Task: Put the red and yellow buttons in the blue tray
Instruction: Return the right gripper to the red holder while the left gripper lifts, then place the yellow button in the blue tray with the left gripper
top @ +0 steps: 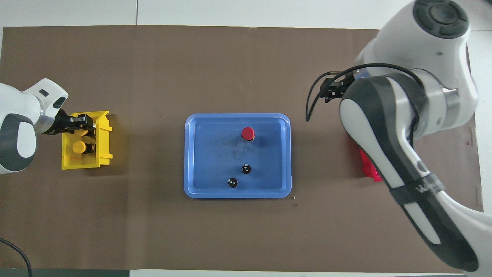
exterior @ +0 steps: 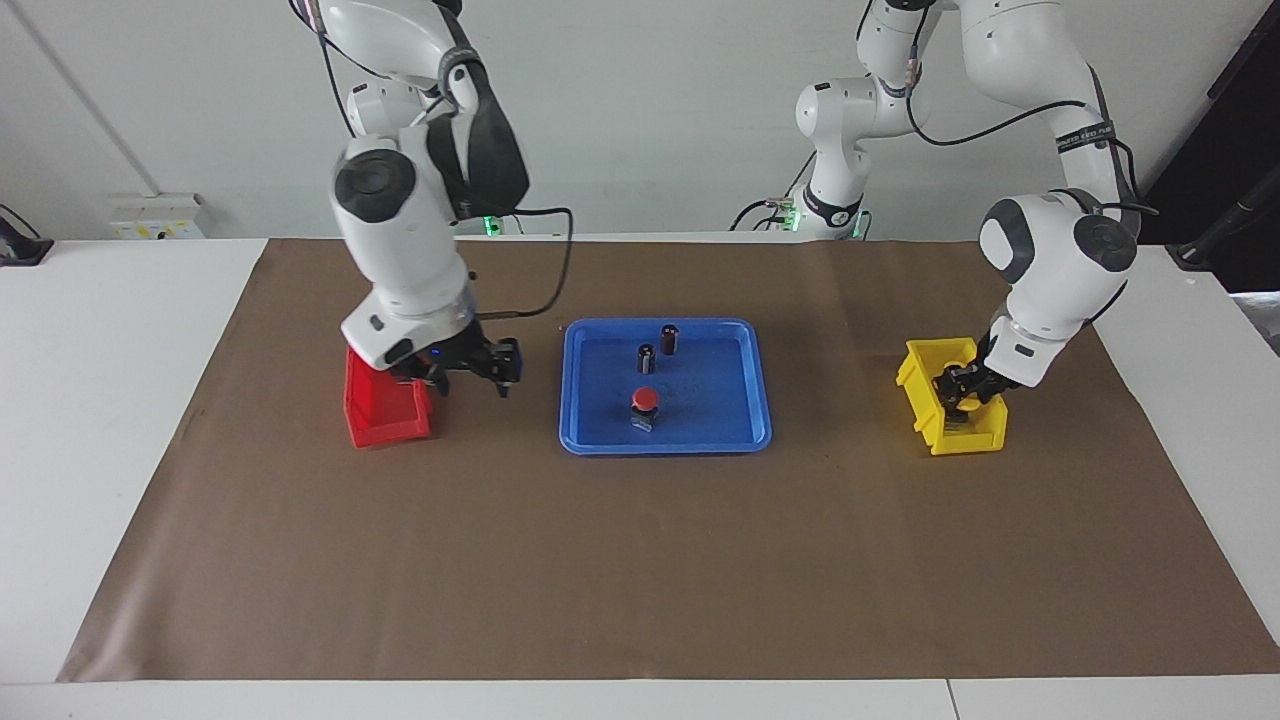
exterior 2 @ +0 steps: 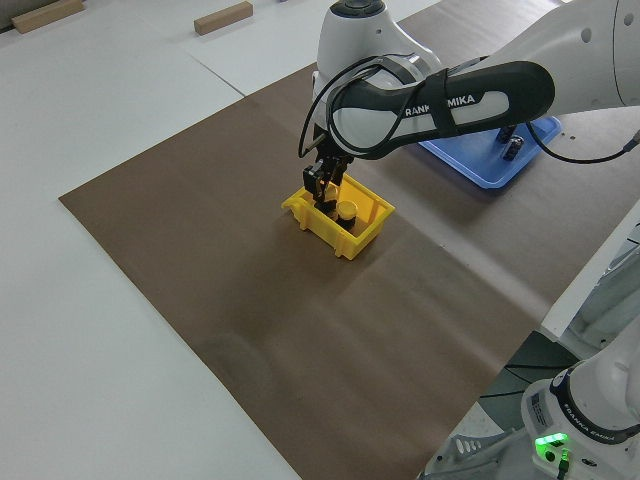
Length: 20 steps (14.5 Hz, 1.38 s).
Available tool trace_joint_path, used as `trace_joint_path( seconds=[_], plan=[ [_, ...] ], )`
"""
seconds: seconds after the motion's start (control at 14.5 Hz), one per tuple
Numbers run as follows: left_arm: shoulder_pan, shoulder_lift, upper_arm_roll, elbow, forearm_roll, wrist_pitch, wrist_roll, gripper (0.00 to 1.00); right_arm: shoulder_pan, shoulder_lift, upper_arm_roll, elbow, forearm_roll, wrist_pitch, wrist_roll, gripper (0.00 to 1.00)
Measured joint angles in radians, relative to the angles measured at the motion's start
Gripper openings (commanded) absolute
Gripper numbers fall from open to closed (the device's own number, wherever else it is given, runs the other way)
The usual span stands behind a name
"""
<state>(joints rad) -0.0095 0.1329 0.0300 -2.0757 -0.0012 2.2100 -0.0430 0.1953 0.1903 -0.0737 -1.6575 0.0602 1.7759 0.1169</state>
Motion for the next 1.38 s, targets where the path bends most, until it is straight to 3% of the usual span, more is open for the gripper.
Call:
trace_joint_path(
  seconds=[0.14, 0.48, 0.62, 0.83, 1.04, 1.38],
  plan=[
    [0.0, 0.001, 0.0, 0.0, 0.0, 0.0, 0.0, 0.19, -0.071, -0.079, -0.001, -0.135, -0.002, 0.005, -0.096, 0.87],
    [0.0, 0.0, 0.0, 0.02, 0.0, -0.02, 0.0, 0.19, -0.123, -0.201, 0.001, -0.431, -0.005, 0.192, -0.275, 0.86],
    [0.0, -0.002, 0.0, 0.117, -0.006, -0.159, 0.0, 0.19, -0.134, -0.232, 0.001, -0.532, -0.005, 0.285, -0.342, 0.85],
    [-0.011, -0.016, -0.002, 0.291, -0.042, -0.381, -0.012, 0.19, -0.136, -0.26, 0.001, -0.601, -0.005, 0.335, -0.377, 0.83],
    [-0.116, -0.025, -0.009, 0.319, -0.059, -0.419, -0.171, 0.19, -0.143, -0.278, 0.002, -0.645, -0.006, 0.363, -0.396, 0.77],
    [-0.399, -0.006, -0.022, 0.318, -0.091, -0.401, -0.532, 0.19, -0.2, -0.282, 0.003, -0.688, -0.006, 0.404, -0.48, 0.74]
  ],
)
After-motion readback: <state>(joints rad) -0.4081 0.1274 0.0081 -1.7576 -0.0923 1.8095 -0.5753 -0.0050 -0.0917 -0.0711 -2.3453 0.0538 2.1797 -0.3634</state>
